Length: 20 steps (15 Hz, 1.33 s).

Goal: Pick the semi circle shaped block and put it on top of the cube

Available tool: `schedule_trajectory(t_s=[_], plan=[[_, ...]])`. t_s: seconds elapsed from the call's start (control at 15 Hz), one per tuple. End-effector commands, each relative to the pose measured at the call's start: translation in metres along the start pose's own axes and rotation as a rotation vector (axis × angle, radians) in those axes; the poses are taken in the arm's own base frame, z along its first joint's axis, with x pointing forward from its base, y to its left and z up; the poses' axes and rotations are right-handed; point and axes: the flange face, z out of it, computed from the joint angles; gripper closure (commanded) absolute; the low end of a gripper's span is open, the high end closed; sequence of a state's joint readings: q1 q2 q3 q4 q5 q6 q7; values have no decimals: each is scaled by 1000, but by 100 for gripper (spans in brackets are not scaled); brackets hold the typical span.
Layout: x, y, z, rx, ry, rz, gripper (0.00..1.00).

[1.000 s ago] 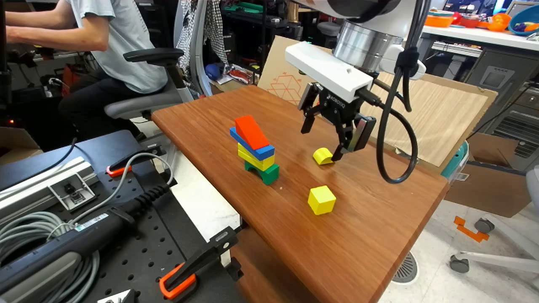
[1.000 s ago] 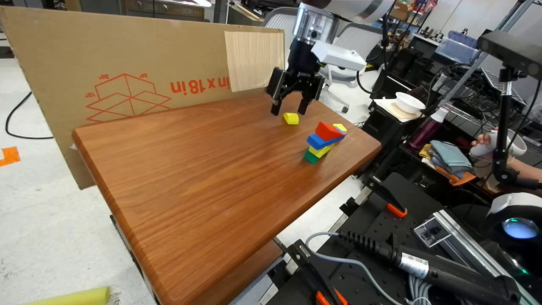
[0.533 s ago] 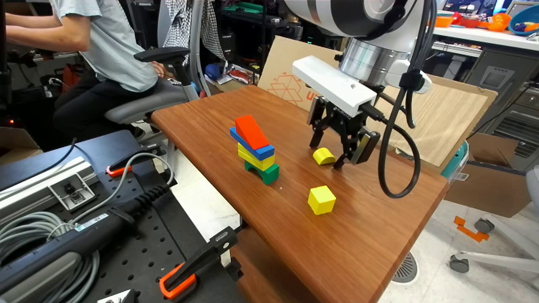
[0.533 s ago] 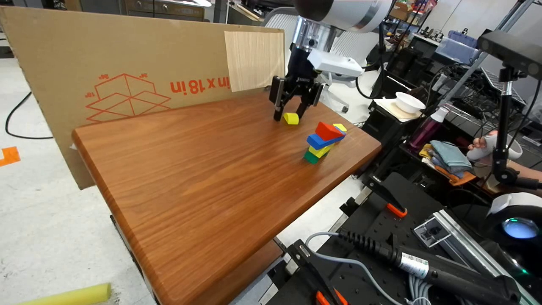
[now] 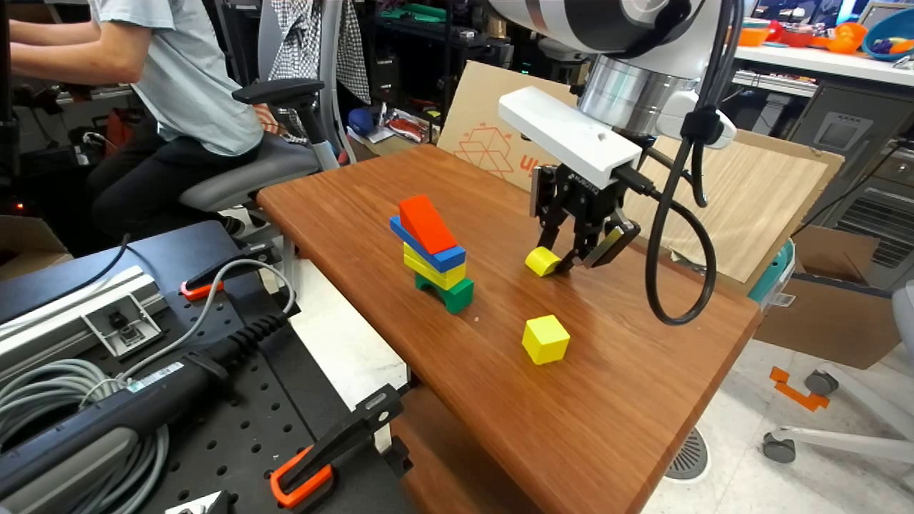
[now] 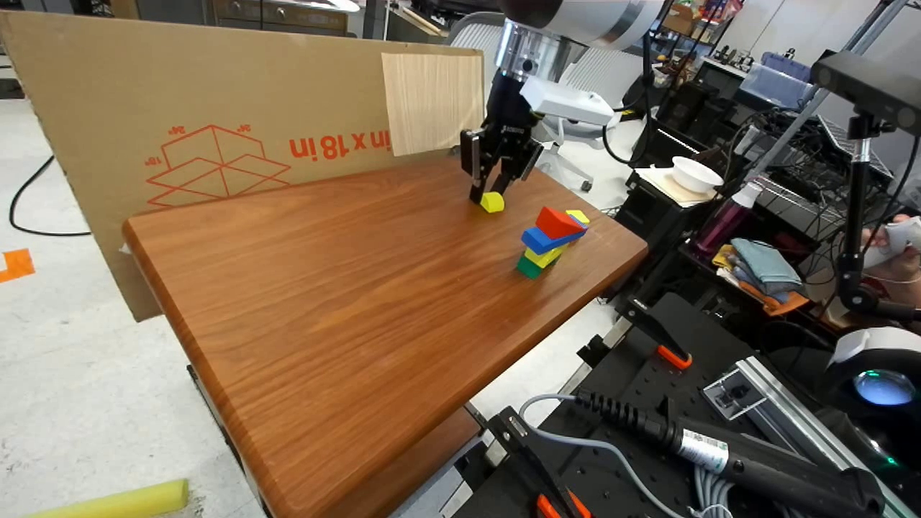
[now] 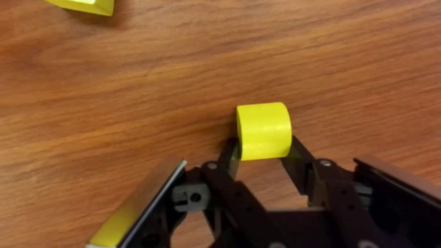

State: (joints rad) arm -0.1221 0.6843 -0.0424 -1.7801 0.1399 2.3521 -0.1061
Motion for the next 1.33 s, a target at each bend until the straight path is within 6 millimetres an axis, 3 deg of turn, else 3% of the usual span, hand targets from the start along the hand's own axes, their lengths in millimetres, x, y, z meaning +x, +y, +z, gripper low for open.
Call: schedule_trajectory(t_s=[0.0, 0.33, 0.73, 1.0, 1.27], plan=[[-14, 4, -8, 7, -10, -9, 87], [-47, 20, -22, -4, -63, -17, 91], [-95, 61, -57, -44, -75, -6, 91], [-112, 93, -74, -82, -68, 35, 91], [-118, 114, -70, -112, -93, 60, 91]])
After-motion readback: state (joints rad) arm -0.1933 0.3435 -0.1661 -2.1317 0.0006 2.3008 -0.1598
